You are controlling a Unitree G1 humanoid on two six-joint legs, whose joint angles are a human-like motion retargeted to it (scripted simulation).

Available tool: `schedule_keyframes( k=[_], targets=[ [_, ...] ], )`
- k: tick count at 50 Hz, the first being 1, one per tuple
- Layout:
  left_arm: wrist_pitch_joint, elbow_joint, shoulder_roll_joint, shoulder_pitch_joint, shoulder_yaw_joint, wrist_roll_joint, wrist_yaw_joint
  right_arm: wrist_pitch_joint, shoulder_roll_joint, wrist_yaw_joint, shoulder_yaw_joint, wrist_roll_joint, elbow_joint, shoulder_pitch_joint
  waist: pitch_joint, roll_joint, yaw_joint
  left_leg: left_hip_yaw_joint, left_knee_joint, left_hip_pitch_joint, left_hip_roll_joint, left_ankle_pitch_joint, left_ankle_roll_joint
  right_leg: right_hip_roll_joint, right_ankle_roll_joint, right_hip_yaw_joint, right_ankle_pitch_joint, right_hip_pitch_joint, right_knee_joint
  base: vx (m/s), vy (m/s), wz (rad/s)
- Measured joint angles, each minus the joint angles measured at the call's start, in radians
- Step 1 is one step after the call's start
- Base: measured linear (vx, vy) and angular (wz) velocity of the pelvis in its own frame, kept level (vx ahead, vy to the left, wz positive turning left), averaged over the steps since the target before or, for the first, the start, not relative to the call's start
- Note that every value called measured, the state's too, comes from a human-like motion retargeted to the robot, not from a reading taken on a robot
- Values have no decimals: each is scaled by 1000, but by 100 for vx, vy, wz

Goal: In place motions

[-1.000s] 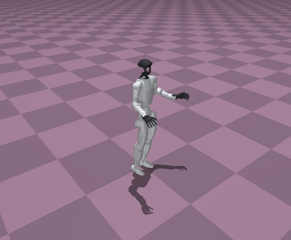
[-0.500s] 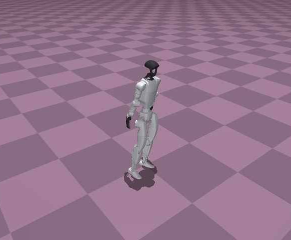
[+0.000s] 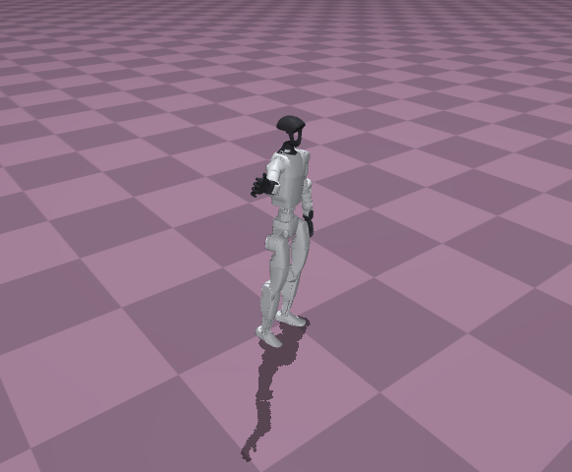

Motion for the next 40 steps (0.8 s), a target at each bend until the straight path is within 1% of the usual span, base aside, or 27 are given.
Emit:
schedule_keyframes(
  k=[2,4,5,8,10,13,15,17,20,22,23,25,27,30,32,33,35,37,38,40],
  targets=[
    [3,21,2,1,-8,25,-15,63,-60,-12,144,-200,-112,-104,-8,3,-8,-3,0,0,-2,-1,-1,-1,-2,-2,1,2,-2,0,-7,8],
    [6,42,8,3,-20,52,-24,100,-122,-37,270,-396,-224,-183,-12,1,-10,-4,-3,4,-4,-1,-3,-2,-4,-4,2,5,-3,2,-7,9],
    [7,53,11,4,-27,65,-24,108,-151,-51,328,-494,-282,-218,-13,-1,-8,-4,-5,6,-4,-1,-4,-2,-5,-4,2,6,-2,1,-7,5],
    [10,84,19,7,-43,100,-3,72,-225,-51,479,-779,-482,-299,-9,-3,-7,-1,-9,16,-4,-1,-5,0,-9,-4,2,13,-2,0,-2,1],
    [13,106,21,10,-47,121,15,9,-286,-38,555,-918,-630,-337,-6,-4,-7,-2,-10,20,-3,-2,-5,3,-12,-3,2,17,-1,0,0,0],
    [25,134,24,16,-44,144,18,-140,-370,-69,660,-1025,-858,-383,-9,-6,-9,-5,-13,24,0,-4,-6,8,-16,-7,2,20,0,0,0,0],
    [31,148,27,21,-38,151,11,-242,-421,-104,733,-1040,-996,-420,-12,-8,-9,-8,-16,25,1,-4,-6,11,-18,-8,1,19,2,0,0,0],
    [36,155,29,26,-30,147,11,-325,-454,-137,801,-1028,-1097,-460,-14,-9,-8,-10,-19,27,3,-3,-6,14,-19,-7,1,18,4,0,0,0],
    [41,159,20,35,-15,131,23,-408,-476,-202,860,-1017,-1157,-502,-15,-5,-8,-11,-24,30,4,-2,-5,17,-21,-7,1,17,6,0,0,0],
    [43,159,2,37,1,120,28,-420,-467,-259,848,-1057,-1101,-519,-13,9,-13,-11,-25,31,4,-1,-5,18,-20,-8,1,16,7,-1,3,0],
    [44,159,-8,36,9,115,29,-399,-454,-301,825,-1082,-1044,-517,-11,17,-16,-11,-25,31,4,0,-5,18,-19,-8,1,16,7,-2,6,0],
    [45,157,-23,36,22,111,25,-314,-418,-351,751,-1108,-896,-482,-10,28,-21,-11,-25,29,5,1,-5,17,-16,-9,2,15,7,-1,3,1],
    [46,151,-24,37,28,112,20,-211,-370,-355,641,-1065,-720,-408,-15,27,-25,-13,-25,23,4,4,-6,14,-13,-13,1,12,6,0,0,0],
    [43,145,-7,37,23,115,24,-97,-278,-376,461,-884,-443,-284,-29,9,-27,-19,-25,13,1,9,-7,10,-11,-20,-1,7,4,0,0,0],
    [42,143,7,37,19,115,28,-78,-225,-384,363,-704,-239,-243,-38,-4,-28,-26,-24,8,0,11,-7,8,-9,-22,-2,5,2,0,-3,2],
    [42,142,12,38,17,113,28,-83,-204,-378,319,-622,-128,-238,-41,-9,-28,-30,-22,5,-1,11,-6,8,-8,-21,-3,5,2,0,-5,-1],
    [41,140,20,38,11,111,19,-105,-186,-332,236,-484,121,-253,-43,-14,-26,-39,-18,2,0,11,-4,11,-8,-19,-4,5,1,0,0,0],
    [39,133,30,39,7,120,-1,-68,-201,-202,156,-314,368,-280,-39,-13,-24,-46,-13,2,4,10,-2,17,-8,-15,-4,7,3,0,0,0],
    [37,127,37,38,5,128,-12,-20,-223,-99,115,-198,474,-282,-34,-13,-23,-50,-9,2,6,9,-1,19,-9,-13,-5,8,4,0,0,0],
    [34,114,46,37,0,142,-23,133,-250,158,39,40,599,-265,-28,-14,-24,-56,-3,0,8,6,0,20,-9,-12,-5,7,6,0,0,0]
  ],
)
